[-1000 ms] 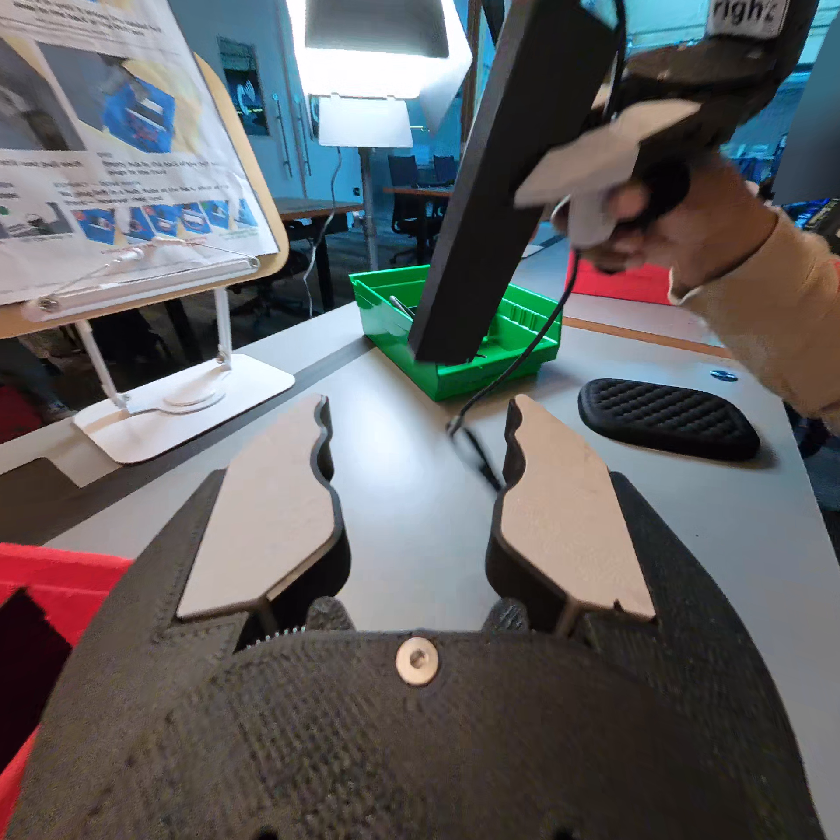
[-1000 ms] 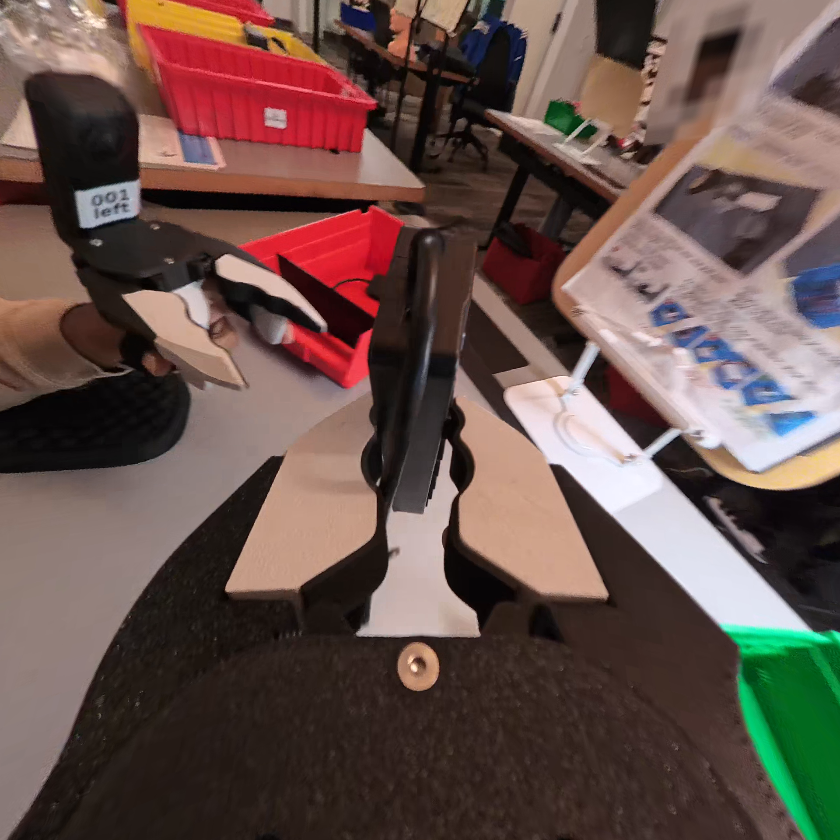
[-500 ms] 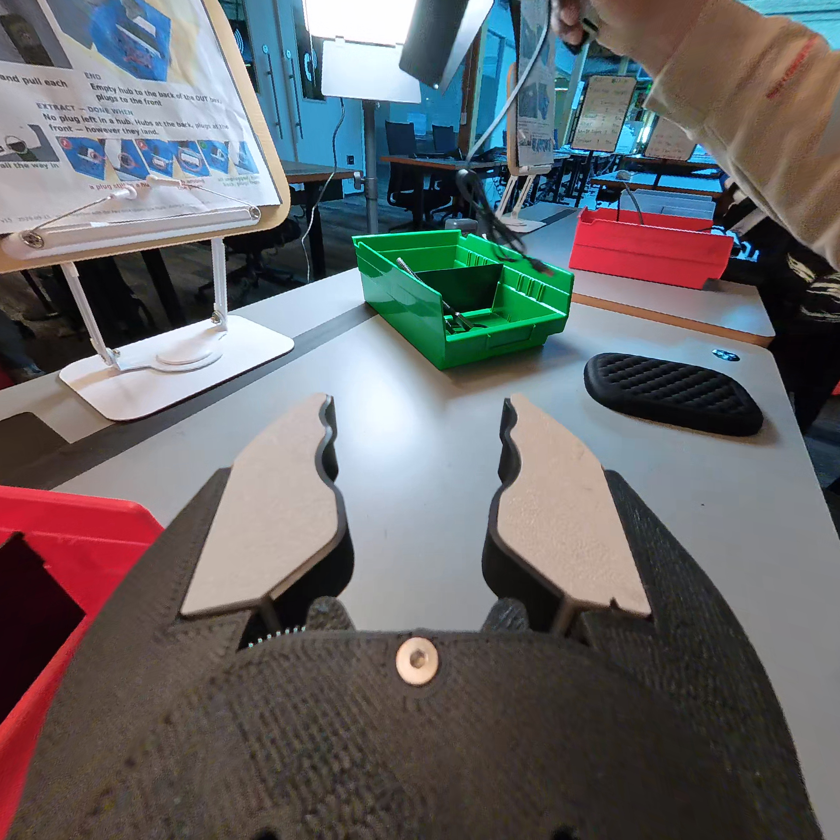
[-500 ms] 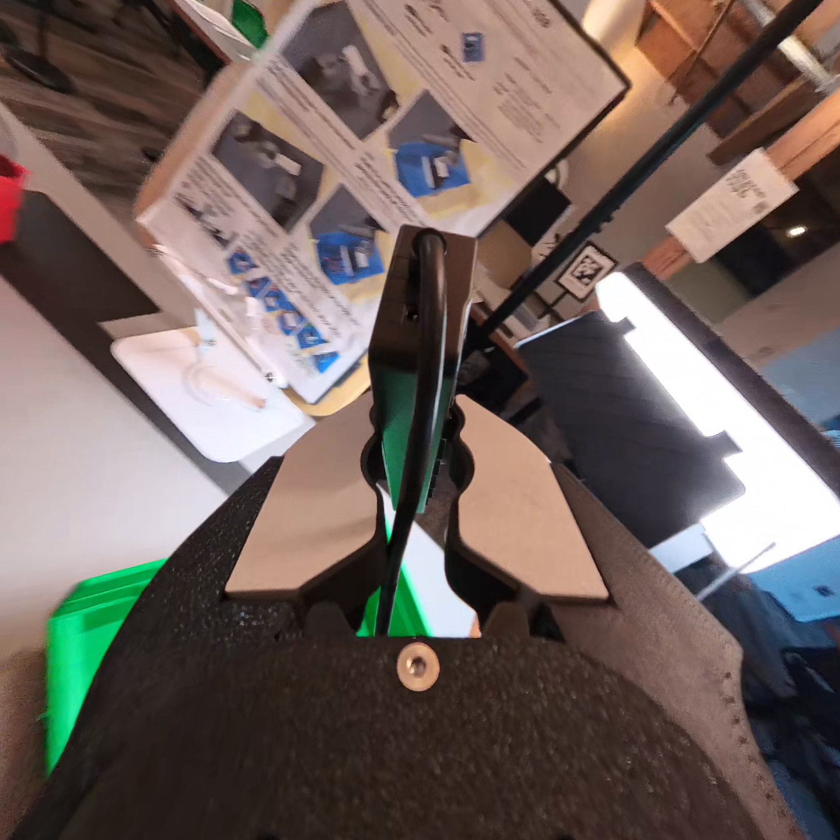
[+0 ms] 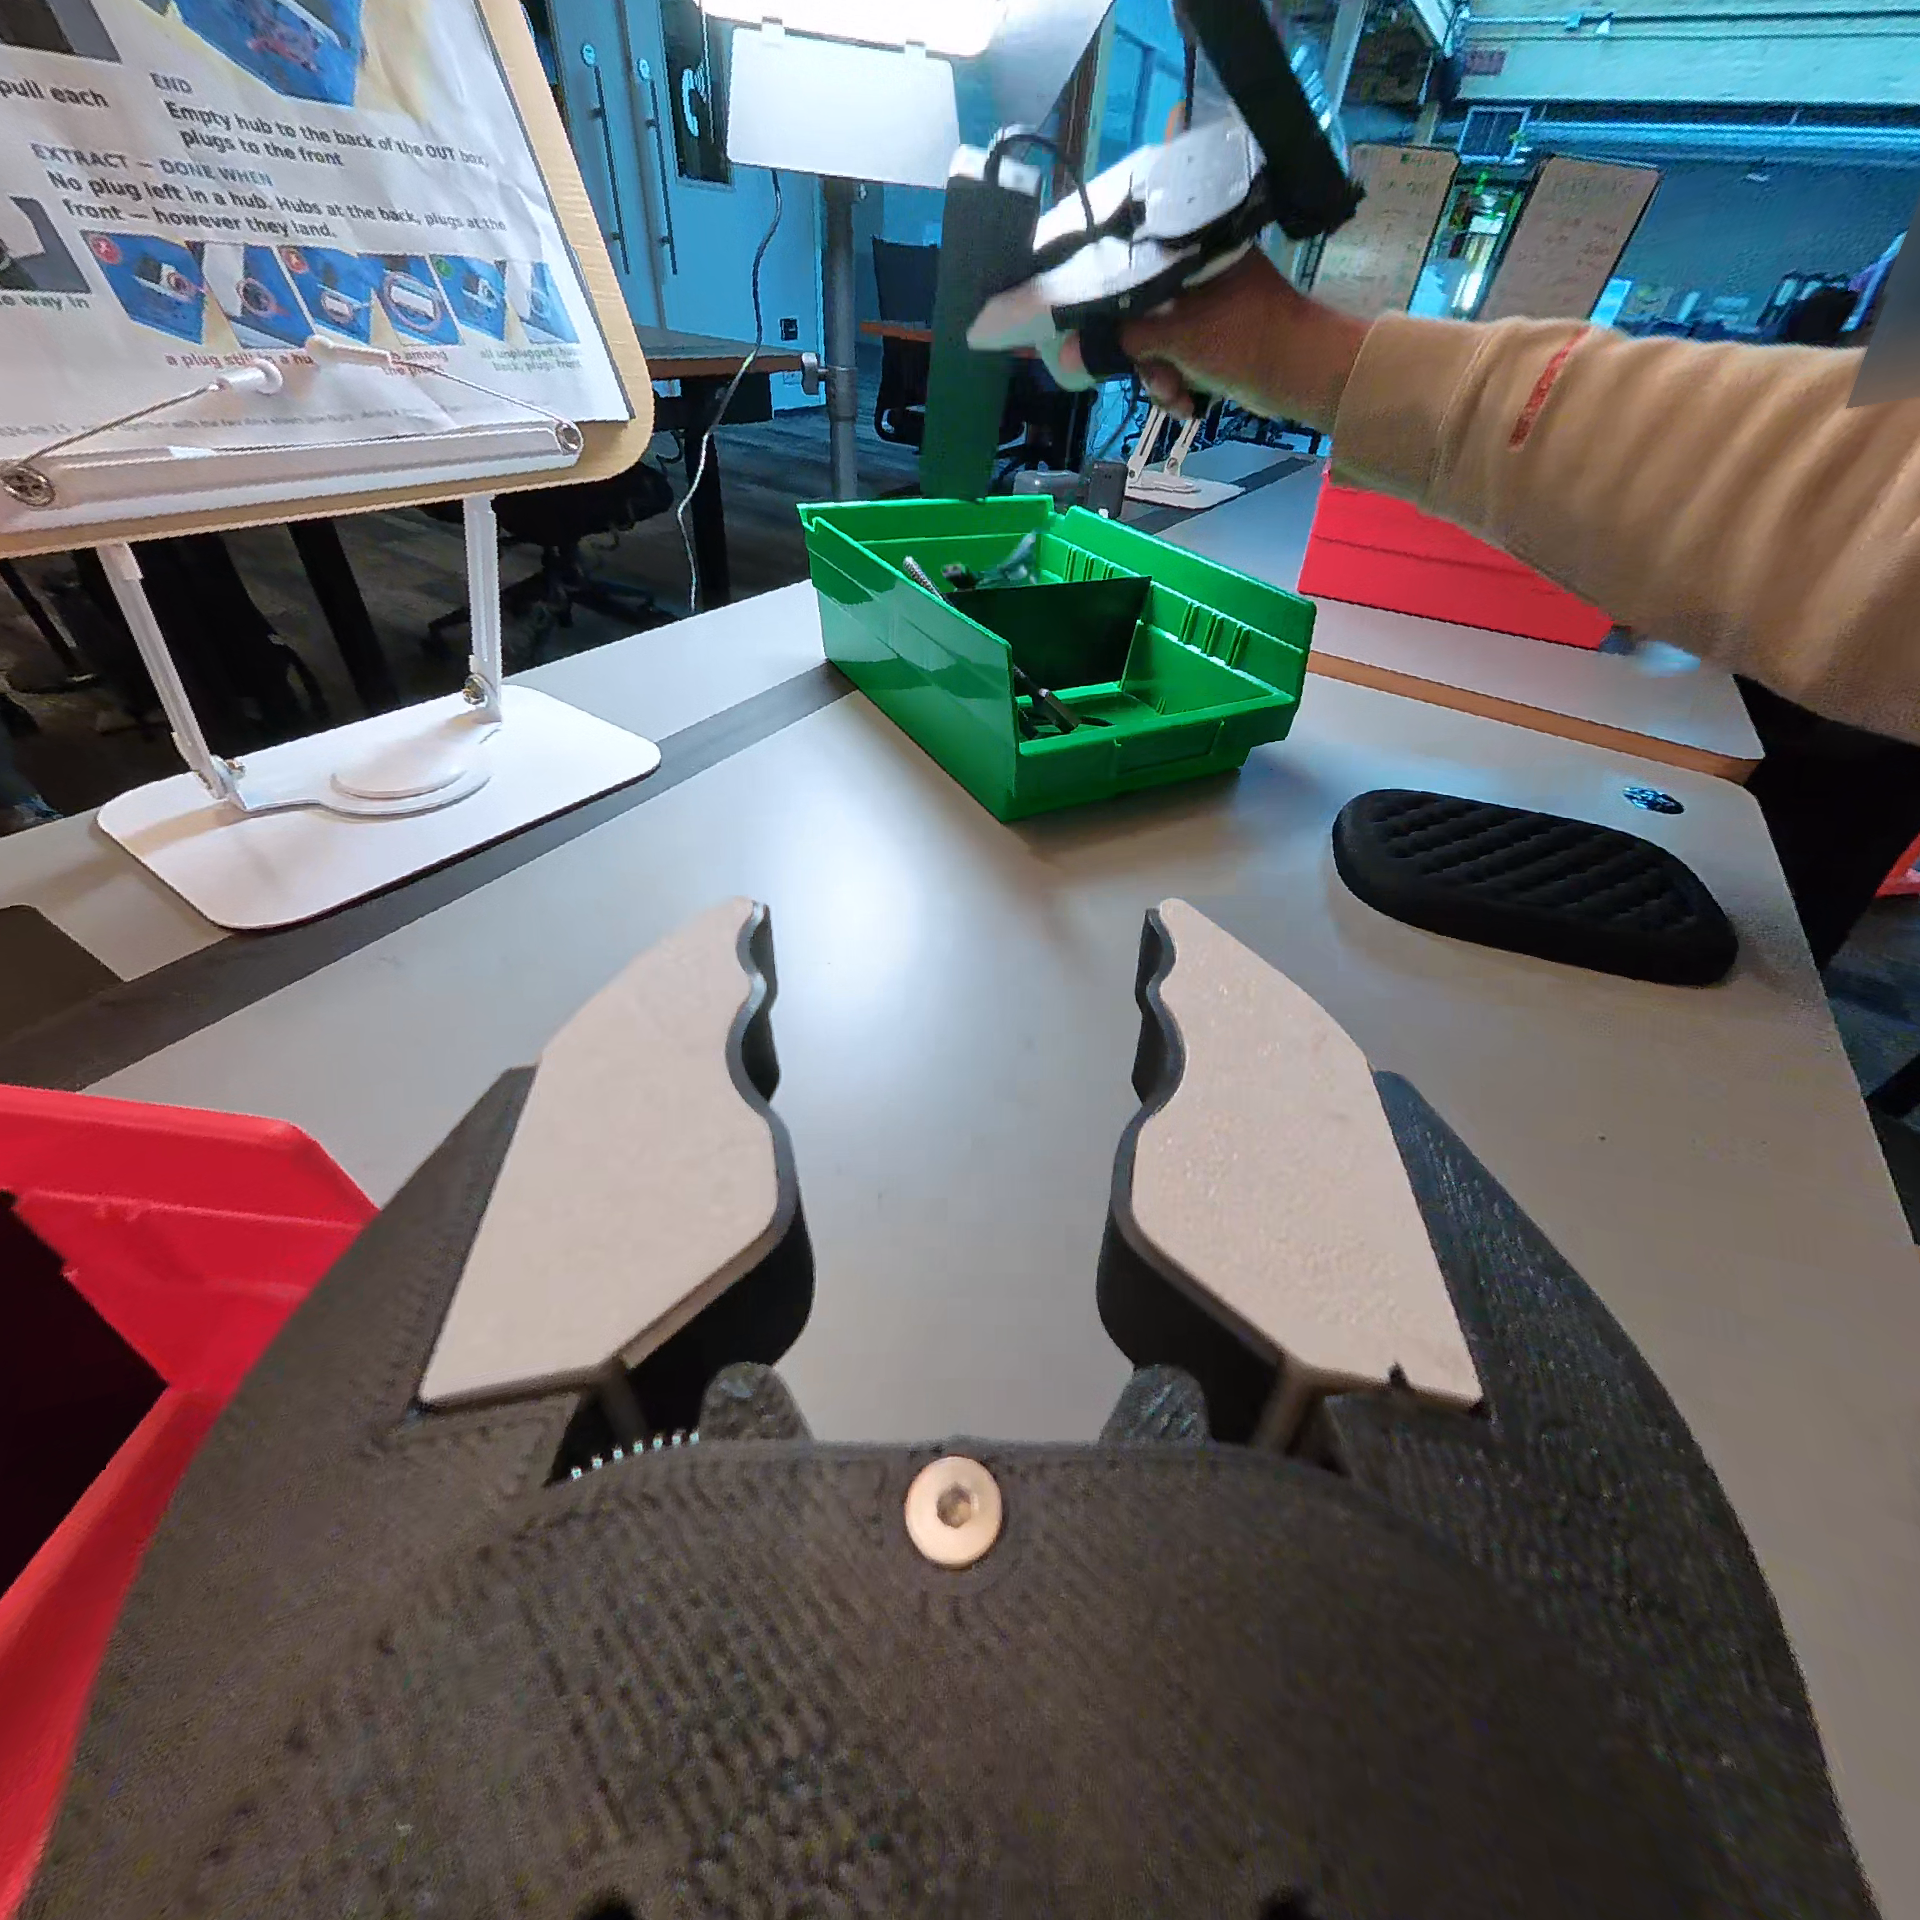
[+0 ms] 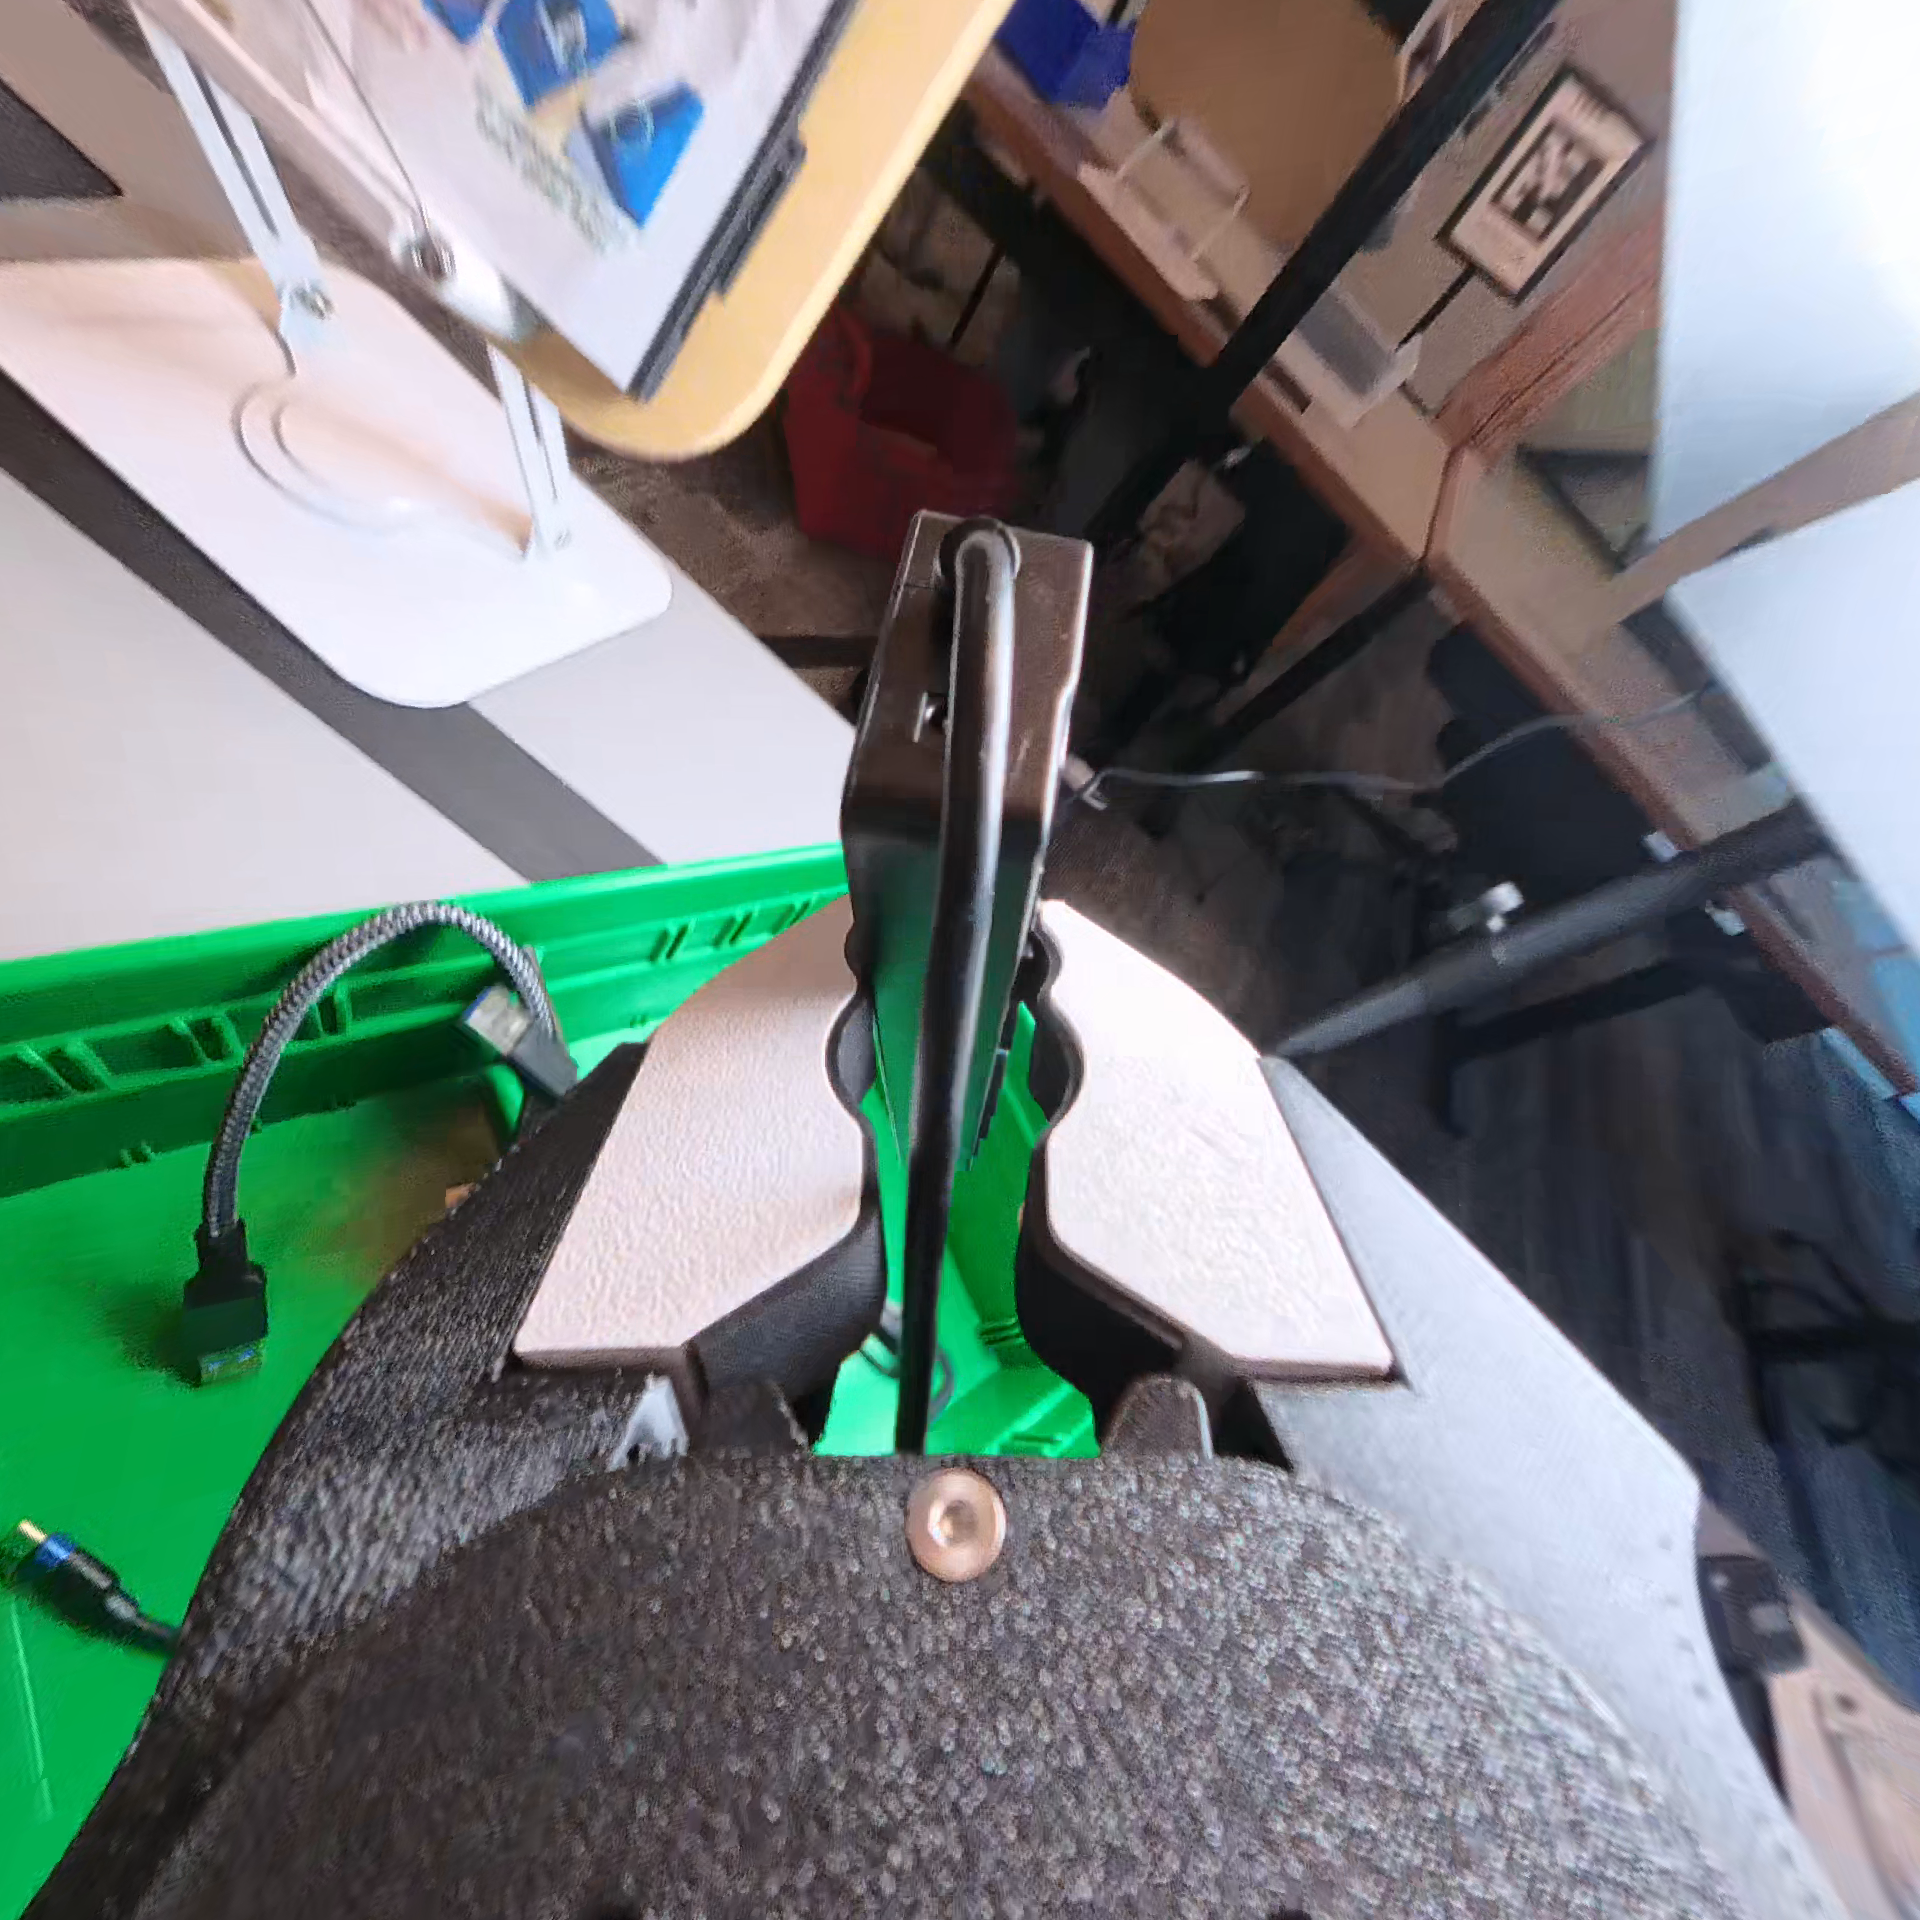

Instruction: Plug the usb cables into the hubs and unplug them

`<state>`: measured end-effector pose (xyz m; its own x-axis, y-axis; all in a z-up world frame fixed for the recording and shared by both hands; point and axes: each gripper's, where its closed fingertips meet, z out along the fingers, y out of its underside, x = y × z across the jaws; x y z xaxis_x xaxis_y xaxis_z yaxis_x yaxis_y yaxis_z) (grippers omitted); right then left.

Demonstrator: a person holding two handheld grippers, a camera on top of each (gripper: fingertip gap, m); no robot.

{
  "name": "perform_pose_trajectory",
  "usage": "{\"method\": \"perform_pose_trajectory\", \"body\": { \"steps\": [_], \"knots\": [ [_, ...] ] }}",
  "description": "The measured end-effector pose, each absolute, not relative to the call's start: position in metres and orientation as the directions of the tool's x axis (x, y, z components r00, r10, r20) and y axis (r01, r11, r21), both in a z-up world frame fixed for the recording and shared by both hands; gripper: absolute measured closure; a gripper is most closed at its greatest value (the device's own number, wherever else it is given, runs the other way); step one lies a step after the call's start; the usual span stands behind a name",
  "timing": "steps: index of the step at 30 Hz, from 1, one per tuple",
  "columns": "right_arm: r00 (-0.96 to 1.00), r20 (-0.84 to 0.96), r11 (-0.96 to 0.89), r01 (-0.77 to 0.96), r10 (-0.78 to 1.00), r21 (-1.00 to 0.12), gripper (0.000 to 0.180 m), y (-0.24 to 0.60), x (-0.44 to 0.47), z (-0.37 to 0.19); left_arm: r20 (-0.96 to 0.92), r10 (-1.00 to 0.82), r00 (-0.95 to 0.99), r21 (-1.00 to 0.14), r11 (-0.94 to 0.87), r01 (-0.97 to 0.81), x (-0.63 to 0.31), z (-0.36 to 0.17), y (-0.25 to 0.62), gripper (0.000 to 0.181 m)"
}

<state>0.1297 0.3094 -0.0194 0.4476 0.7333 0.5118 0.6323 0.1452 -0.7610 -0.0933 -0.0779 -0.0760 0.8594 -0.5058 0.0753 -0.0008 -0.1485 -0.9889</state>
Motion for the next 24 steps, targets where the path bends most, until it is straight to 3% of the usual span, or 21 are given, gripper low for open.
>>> {"method": "perform_pose_trajectory", "body": {
  "steps": [4, 10, 19, 24],
  "knots": [
    [0.448, 0.442, 0.061, 0.645, 0.777, -0.761, 0.154, 0.311, 0.136, -0.056, 0.075, -0.505, 0.86, -0.988, -0.152, -0.004, -0.092, -0.077, -0.077, 0.114],
    [0.406, 0.433, -0.013, 0.741, 0.805, -0.671, 0.153, 0.312, 0.142, -0.1, 0.083, -0.502, 0.861, -0.986, -0.164, 0.0, -0.093, -0.08, -0.076, 0.114],
    [0.257, 0.606, -0.158, 0.964, 0.753, -0.214, 0.151, 0.331, 0.169, -0.144, 0.098, -0.494, 0.864, -0.983, -0.184, 0.007, -0.095, -0.085, -0.073, 0.114],
    [0.279, 0.527, -0.16, 0.952, 0.803, -0.26, 0.128, 0.316, 0.14, -0.138, 0.095, -0.486, 0.869, -0.982, -0.189, 0.002, -0.098, -0.087, -0.073, 0.114]
  ]
}}
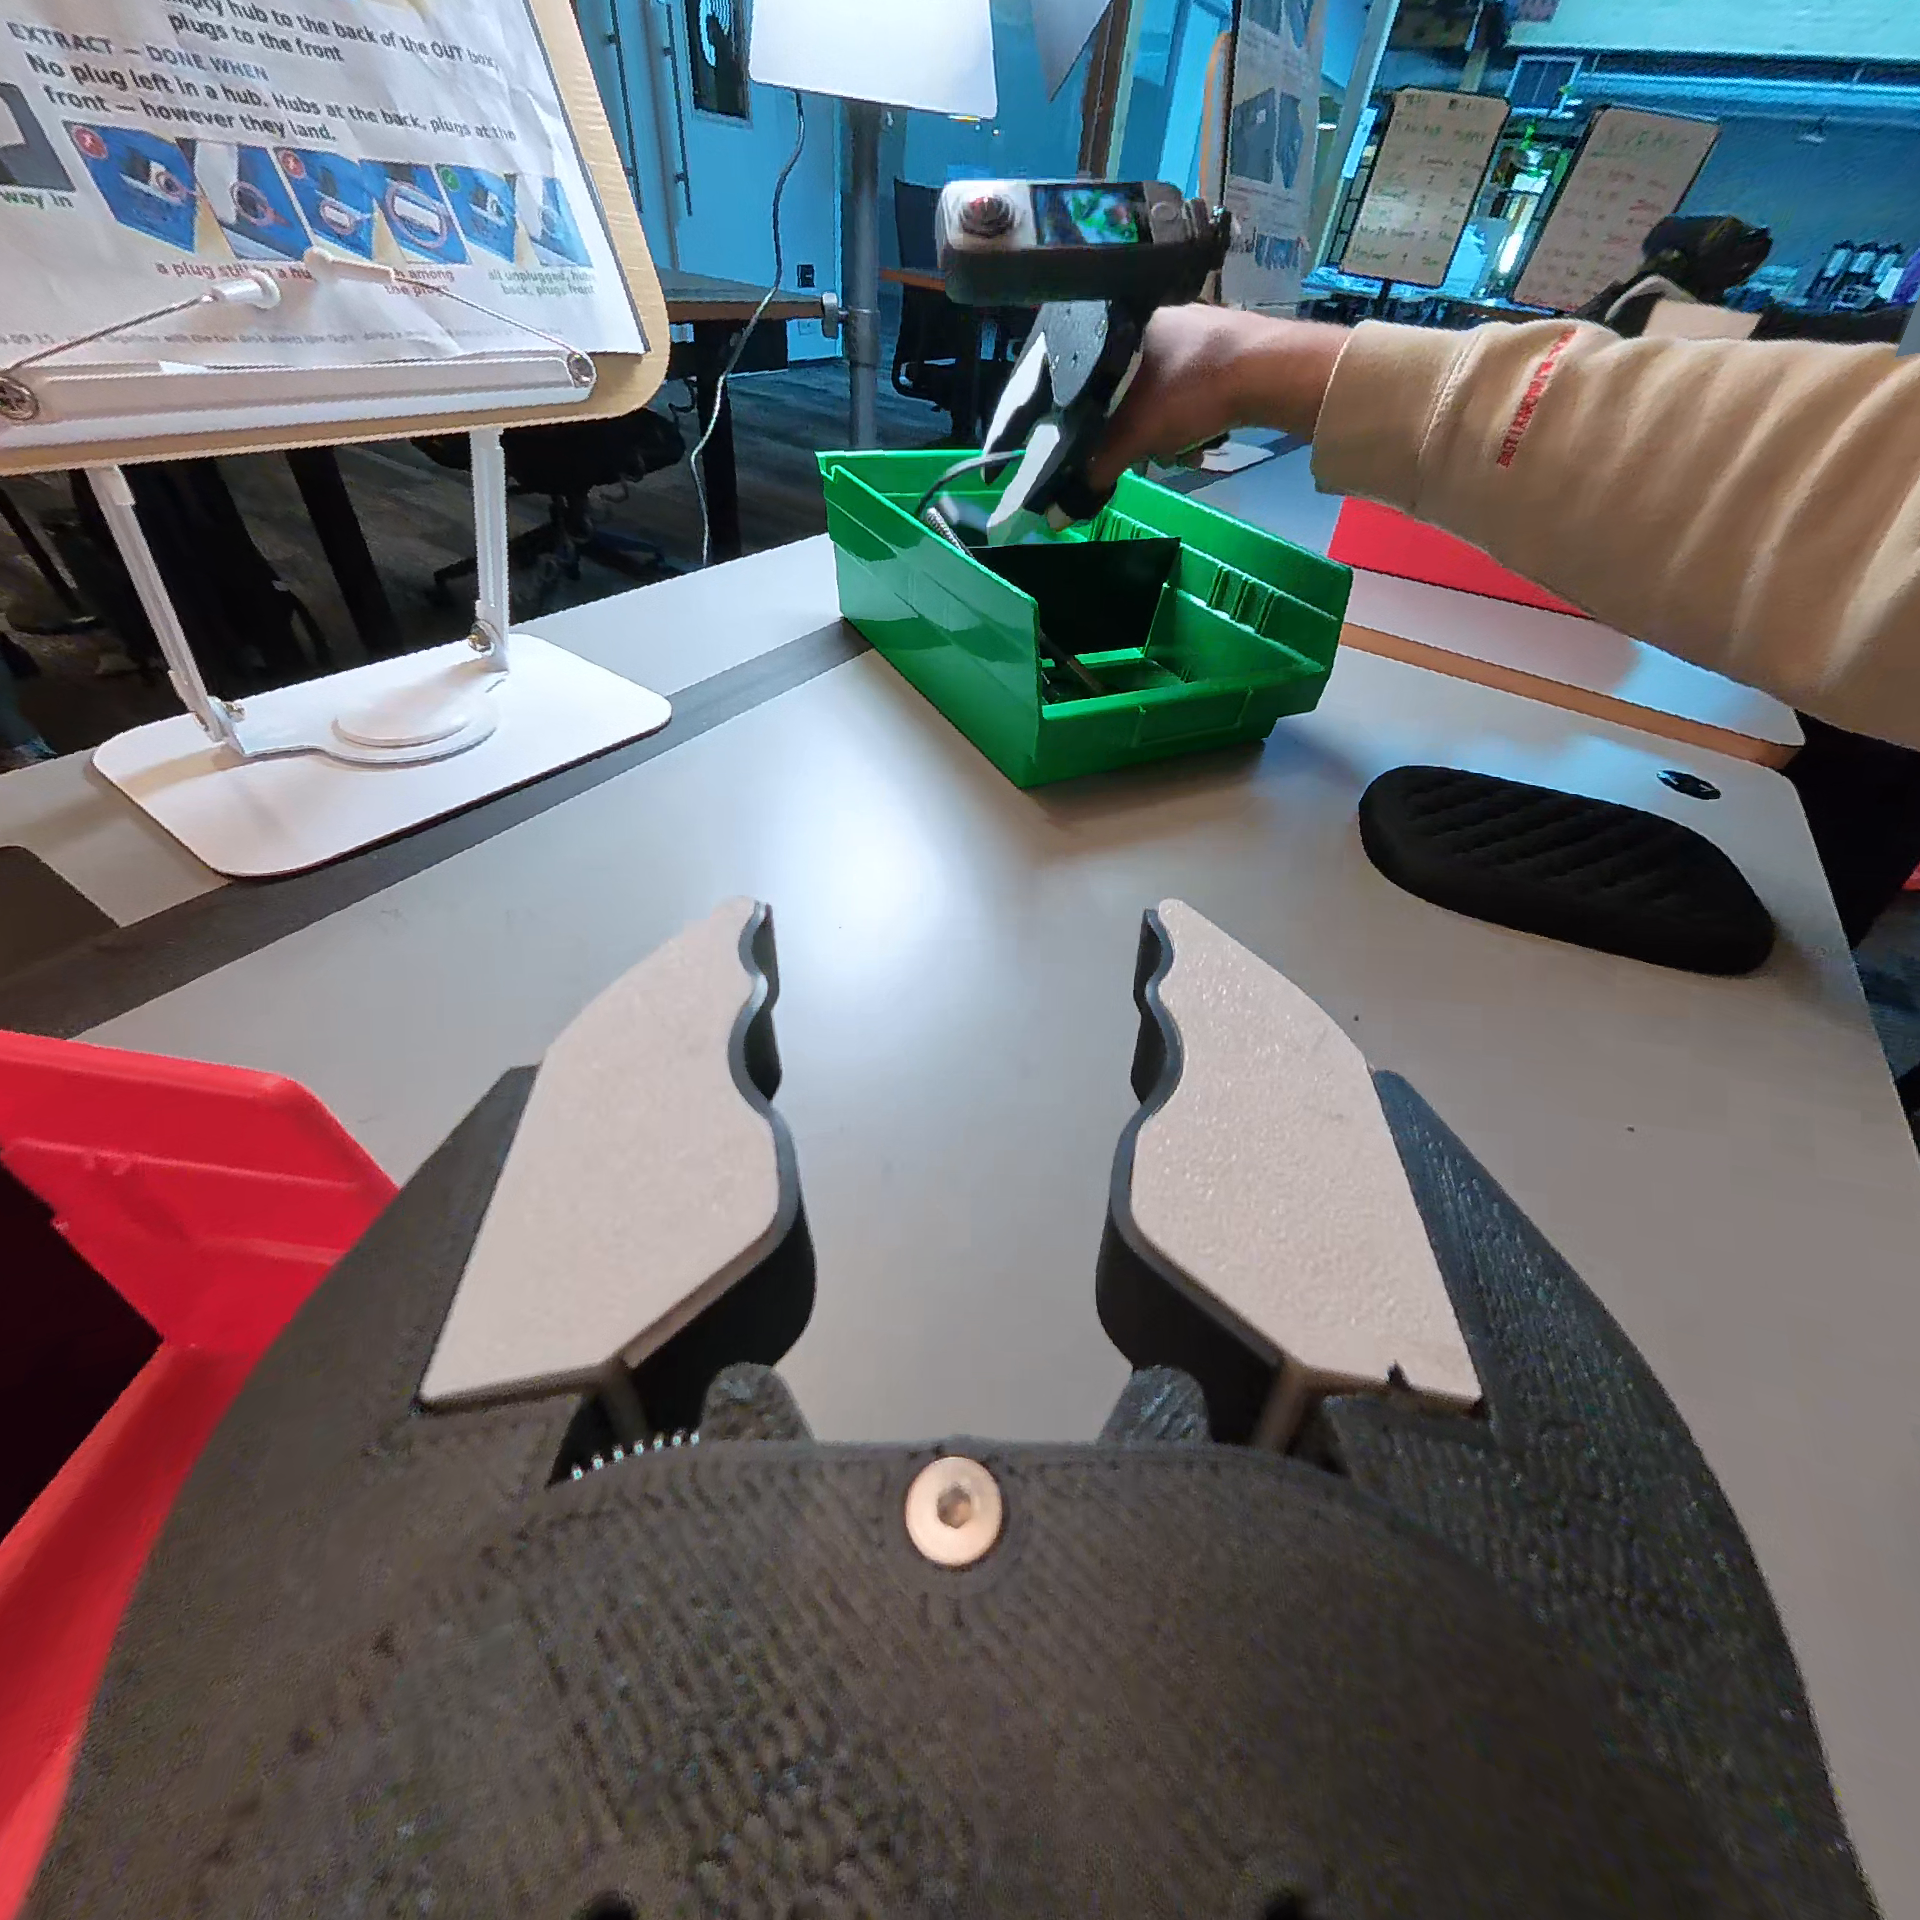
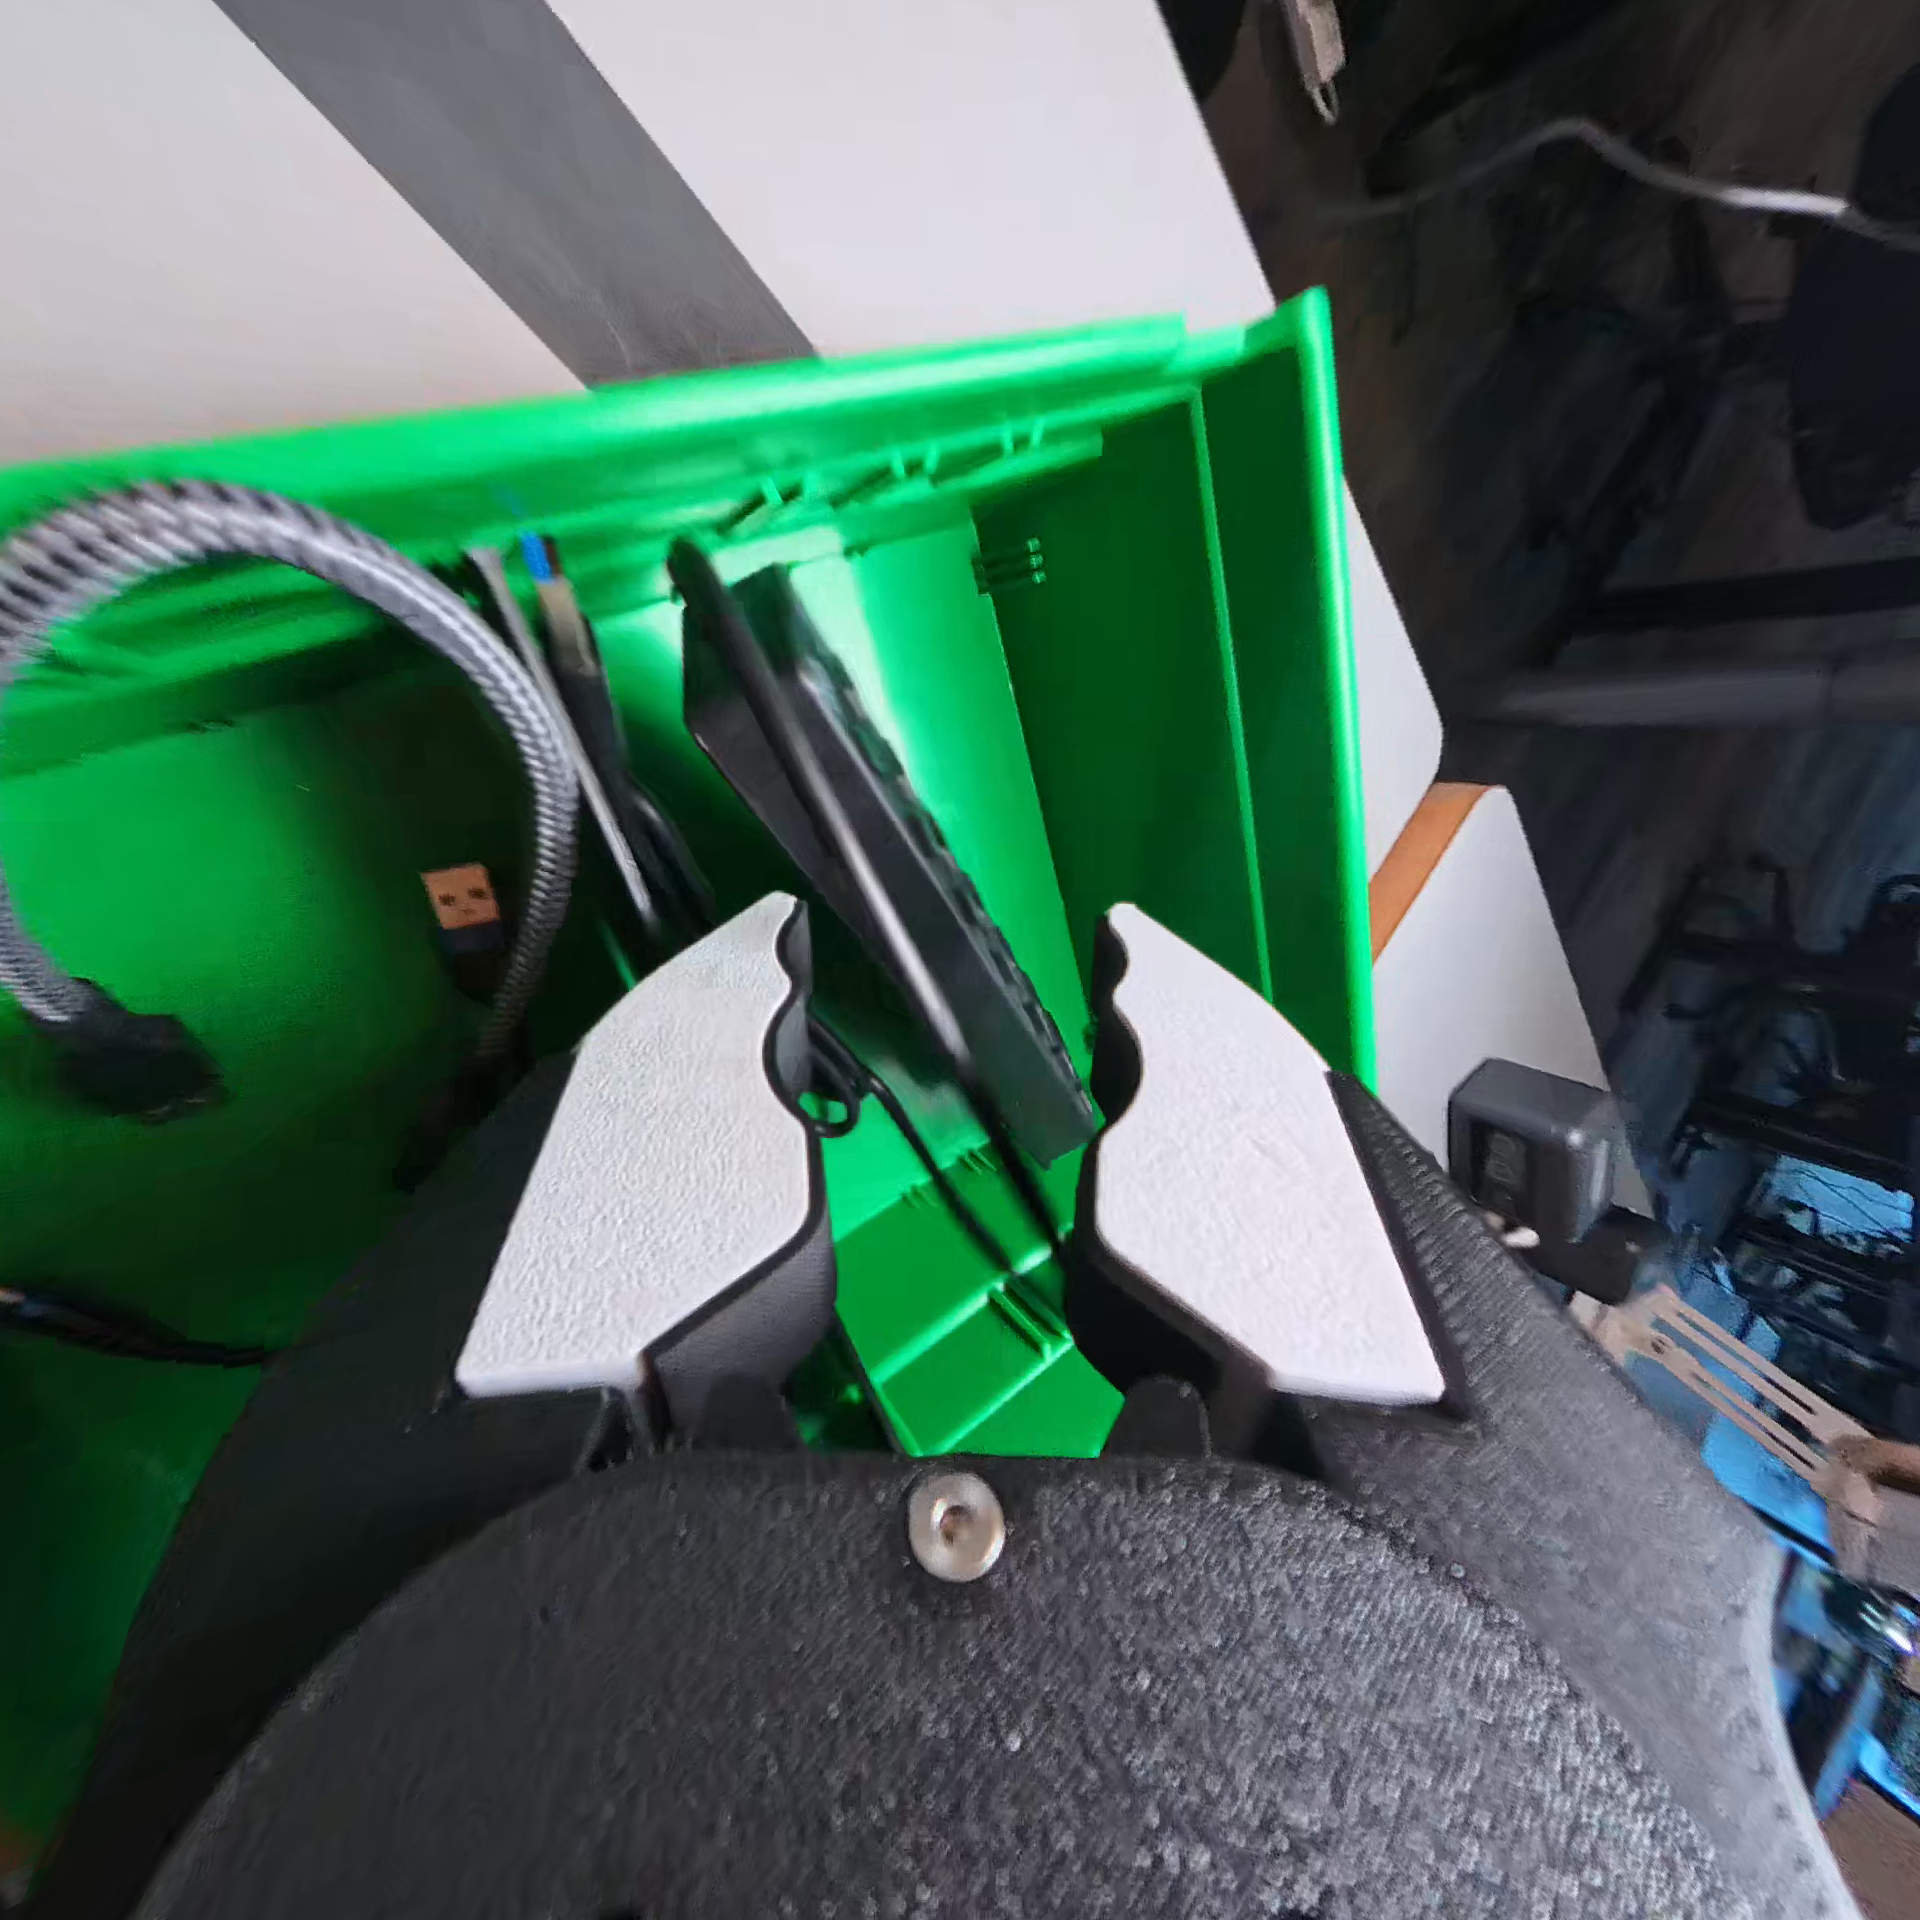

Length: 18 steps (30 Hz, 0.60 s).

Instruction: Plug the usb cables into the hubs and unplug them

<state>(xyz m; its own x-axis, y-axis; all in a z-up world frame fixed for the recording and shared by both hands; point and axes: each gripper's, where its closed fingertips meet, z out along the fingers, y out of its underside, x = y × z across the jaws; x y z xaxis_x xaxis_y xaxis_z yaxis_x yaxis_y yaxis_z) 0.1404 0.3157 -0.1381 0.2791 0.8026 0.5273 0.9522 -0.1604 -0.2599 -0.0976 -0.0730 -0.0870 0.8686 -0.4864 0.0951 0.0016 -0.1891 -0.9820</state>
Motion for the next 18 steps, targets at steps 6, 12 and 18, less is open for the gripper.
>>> {"method": "perform_pose_trajectory", "body": {
  "steps": [6, 12, 18],
  "knots": [
    [0.354, 0.393, -0.051, 0.795, 0.848, -0.605, 0.113, 0.272, 0.096, -0.071, 0.096, -0.456, 0.885, -0.983, -0.185, 0.011, -0.109, -0.084, -0.072, 0.114],
    [0.307, 0.254, 0.072, 0.5, 0.917, -0.863, 0.118, 0.18, 0.072, -0.032, 0.078, -0.372, 0.925, -0.984, -0.177, 0.012, -0.138, -0.075, -0.072, 0.114],
    [0.197, 0.167, 0.086, 0.366, 0.966, -0.927, 0.121, 0.091, 0.072, -0.065, 0.096, -0.261, 0.96, -0.961, -0.275, 0.021, -0.211, -0.043, -0.073, 0.119]
  ]
}}
